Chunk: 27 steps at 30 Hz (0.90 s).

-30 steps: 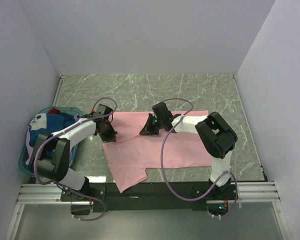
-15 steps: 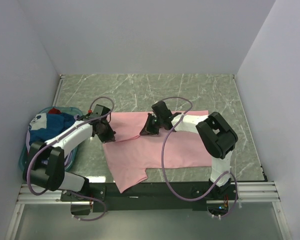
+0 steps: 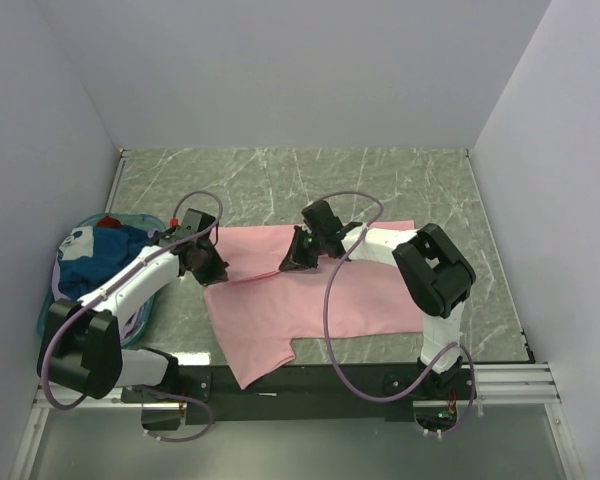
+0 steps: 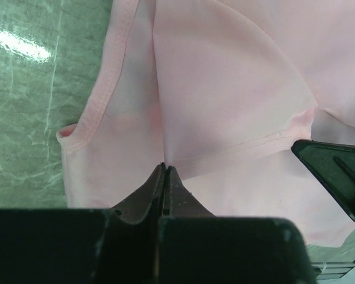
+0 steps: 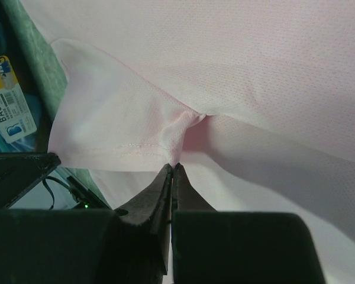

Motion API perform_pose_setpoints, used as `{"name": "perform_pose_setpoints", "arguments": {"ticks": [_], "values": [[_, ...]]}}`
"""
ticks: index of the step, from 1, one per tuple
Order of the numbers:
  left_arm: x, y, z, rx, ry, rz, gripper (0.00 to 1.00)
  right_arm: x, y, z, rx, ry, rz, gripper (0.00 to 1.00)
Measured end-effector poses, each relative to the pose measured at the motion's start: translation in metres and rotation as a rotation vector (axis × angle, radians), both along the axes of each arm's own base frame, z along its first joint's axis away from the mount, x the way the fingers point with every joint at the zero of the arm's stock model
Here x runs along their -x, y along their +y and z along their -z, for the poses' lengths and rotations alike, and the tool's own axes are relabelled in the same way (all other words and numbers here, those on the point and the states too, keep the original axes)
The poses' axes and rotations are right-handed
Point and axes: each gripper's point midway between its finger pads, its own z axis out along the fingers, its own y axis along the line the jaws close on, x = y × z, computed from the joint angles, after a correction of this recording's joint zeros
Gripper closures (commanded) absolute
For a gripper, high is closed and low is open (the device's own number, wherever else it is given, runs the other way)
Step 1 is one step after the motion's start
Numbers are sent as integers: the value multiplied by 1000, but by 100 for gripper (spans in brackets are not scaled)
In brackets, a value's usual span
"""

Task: Fold and stack the t-shirts
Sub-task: Fold the tshirt

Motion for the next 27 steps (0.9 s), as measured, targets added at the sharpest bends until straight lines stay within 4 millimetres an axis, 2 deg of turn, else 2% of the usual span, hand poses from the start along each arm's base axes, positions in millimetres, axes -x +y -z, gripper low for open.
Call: {"name": "perform_pose_setpoints", "arguments": {"ticks": [8,11,14,17,18,20,21,22,24,27], "values": [[4,-5,1,0,4,14,94,1,-1,-2,19,-1,-18,99],[12,-6,9,0,22,15,93,1,-2,-1,28,3,-25,98],[24,-4,23,-5,61,13,90,1,-2,-1,35,2,-35,86],[31,-1,31,-12,83,10,83,4,-2,0,49,2,-53,76],[32,-1,32,-13,88,8,75,4,-2,0,57,0,-59,68],[32,-1,32,-11,87,3,65,3,-2,-2,71,-9,-73,61],[32,-1,32,-10,89,-2,55,2,-2,-4,78,-17,-80,55],[32,-1,32,-8,89,-5,50,0,-3,-6,88,-28,-84,53],[31,-1,29,-11,89,-8,44,-7,-6,-9,113,-60,-90,49],[18,0,15,-21,48,-19,44,-14,-20,-13,156,-89,-83,47]]}}
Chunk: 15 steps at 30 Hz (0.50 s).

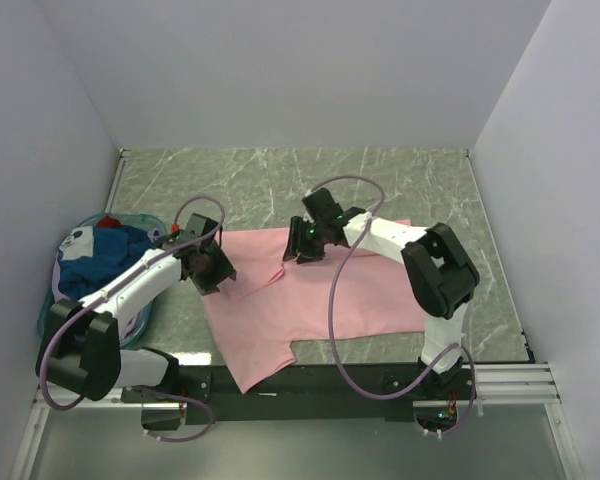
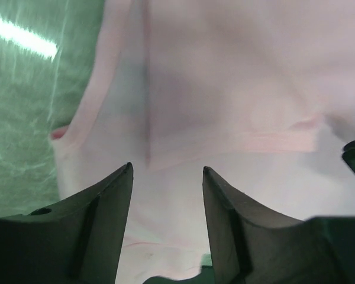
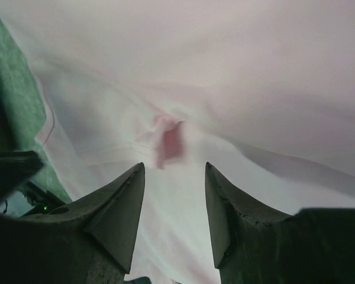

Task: Fold and stack the t-shirts
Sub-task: Fold the tshirt

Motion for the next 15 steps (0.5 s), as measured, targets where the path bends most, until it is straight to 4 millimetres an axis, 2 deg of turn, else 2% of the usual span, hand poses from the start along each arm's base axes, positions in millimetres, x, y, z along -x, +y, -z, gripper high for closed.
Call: {"name": "perform_pose_setpoints", "arguments": {"ticks": [3,5,7,10,12,15], "values": [[-27,1,-24,5,-82,-17,46,-20,-32,-11,22,-34,60,47],[-49,6,-37,7,-135,-37,49,-43,-65,-21,24,-66,140,49],[-72,10,-42,4,-164,-55,54,-63,-104,-28,34,-92,231,52],[-100,16,-33,-18,-162,-69,58,-85,-163,-30,62,-108,369,53],[-112,19,-16,-39,-131,-68,59,-94,-199,-24,85,-102,445,53],[-128,23,5,-61,-82,-68,60,-97,-237,-15,114,-77,524,53]]}}
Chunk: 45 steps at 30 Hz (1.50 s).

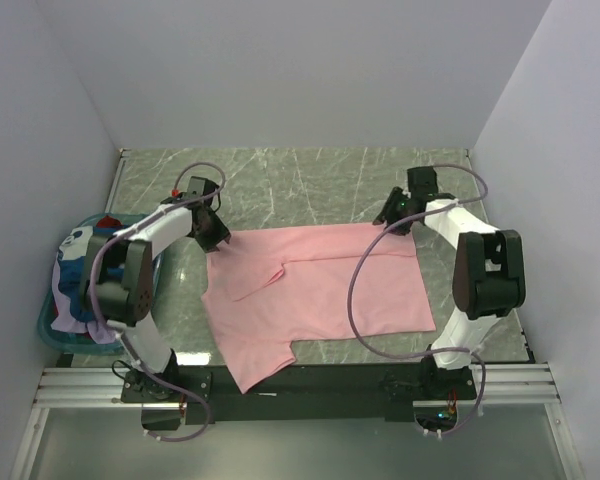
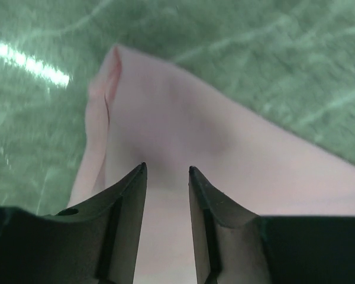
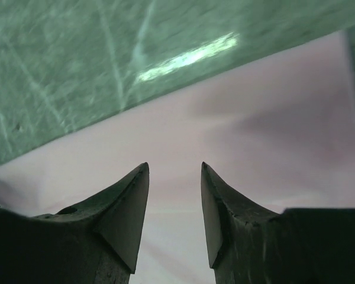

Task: Fold and stack the t-shirts
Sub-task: Fold the tshirt

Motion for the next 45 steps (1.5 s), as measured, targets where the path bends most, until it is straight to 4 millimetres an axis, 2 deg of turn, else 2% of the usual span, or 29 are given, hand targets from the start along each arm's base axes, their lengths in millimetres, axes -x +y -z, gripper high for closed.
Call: {"name": "perform_pose_setpoints", "arguments": {"ticks": [5,8,10,15,22,27,30,33,38,41,45], "values": [[-23,15,28,-17,63,-35,61,-5,-43,19,11,53,86,55],[-40,19,28,-4,57,-47,61,-8,-58,38,15,102,117,57],[-48,21,29,1,56,-51,62,-9,-62,47,13,128,126,57],[-73,18,29,12,41,-48,61,-28,-66,46,2,125,129,57],[-115,14,27,46,2,-47,59,-73,-79,46,-11,102,145,57],[-144,11,24,73,-36,-44,51,-109,-86,43,-23,58,149,56],[-155,10,21,94,-55,-41,48,-119,-85,41,-30,33,141,55],[-158,11,20,100,-65,-38,48,-117,-85,38,-31,5,141,55],[-158,12,20,99,-81,-26,48,-81,-83,25,-64,-11,151,56],[-158,12,21,100,-83,-20,48,-67,-84,15,-107,-45,161,57],[-158,12,21,102,-85,-19,48,-55,-90,21,-146,-45,179,60]]}}
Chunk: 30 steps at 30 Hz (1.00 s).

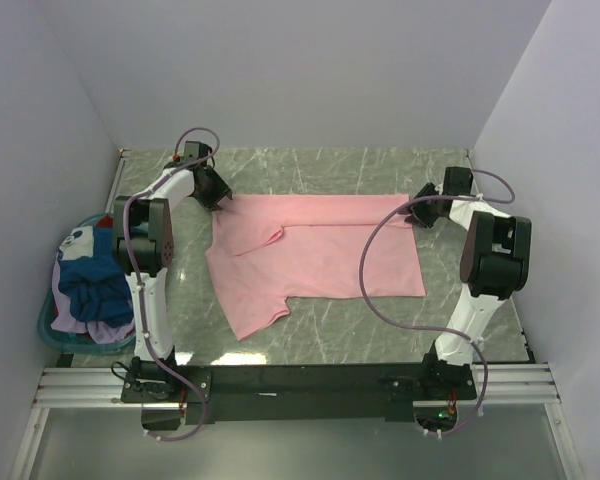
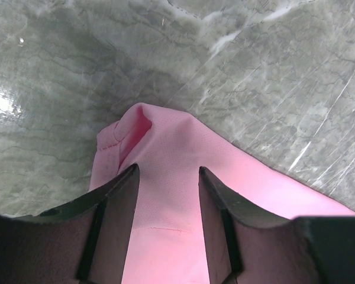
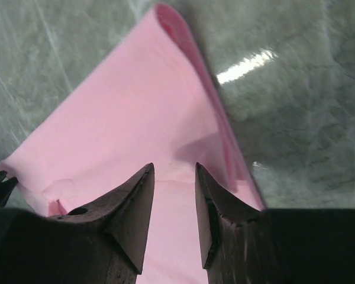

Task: Fold and stack the t-shirts
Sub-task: Fold the tshirt

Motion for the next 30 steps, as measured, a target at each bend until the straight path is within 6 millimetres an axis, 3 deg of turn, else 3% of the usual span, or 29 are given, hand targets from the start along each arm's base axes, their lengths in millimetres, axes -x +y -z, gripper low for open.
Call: {"name": "perform_pose_setpoints", "arguments": {"ticks": [7,20,24,30], "values": [[0,1,0,5,-1,0,48,8,-11,24,-39,41,35,71],[-6,3,-1,8,-9,-5,45,-4,-41,21,18,40,97,75],[-9,5,-4,9,-17,-4,36,-9,-49,18,37,38,111,69],[-7,9,-12,-8,-14,-12,20,-4,-49,6,72,38,107,50]]}}
